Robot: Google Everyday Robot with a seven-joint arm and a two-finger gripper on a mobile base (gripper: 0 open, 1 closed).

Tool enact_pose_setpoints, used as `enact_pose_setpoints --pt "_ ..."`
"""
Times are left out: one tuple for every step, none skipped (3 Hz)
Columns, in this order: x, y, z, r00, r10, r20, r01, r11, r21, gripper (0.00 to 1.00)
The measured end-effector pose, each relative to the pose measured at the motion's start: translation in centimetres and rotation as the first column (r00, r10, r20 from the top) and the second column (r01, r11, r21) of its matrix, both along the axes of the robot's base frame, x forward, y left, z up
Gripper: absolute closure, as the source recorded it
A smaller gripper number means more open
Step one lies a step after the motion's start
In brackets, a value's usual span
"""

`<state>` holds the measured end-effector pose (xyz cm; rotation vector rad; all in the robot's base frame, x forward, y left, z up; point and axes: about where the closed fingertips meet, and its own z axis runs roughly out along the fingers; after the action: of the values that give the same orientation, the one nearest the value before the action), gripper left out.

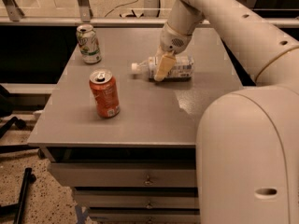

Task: Knock blue plastic bottle over

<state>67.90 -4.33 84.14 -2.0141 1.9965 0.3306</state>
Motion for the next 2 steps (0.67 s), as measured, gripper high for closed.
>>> enact_pose_setpoints --pt "-0.7 -2.8 1.3 0.9971 -0.067 0.035 0.068 0.998 -0.002 0.00" --pt "-1.9 -6.1 2.6 0.9883 -0.136 0.068 0.134 0.990 0.039 0.00"
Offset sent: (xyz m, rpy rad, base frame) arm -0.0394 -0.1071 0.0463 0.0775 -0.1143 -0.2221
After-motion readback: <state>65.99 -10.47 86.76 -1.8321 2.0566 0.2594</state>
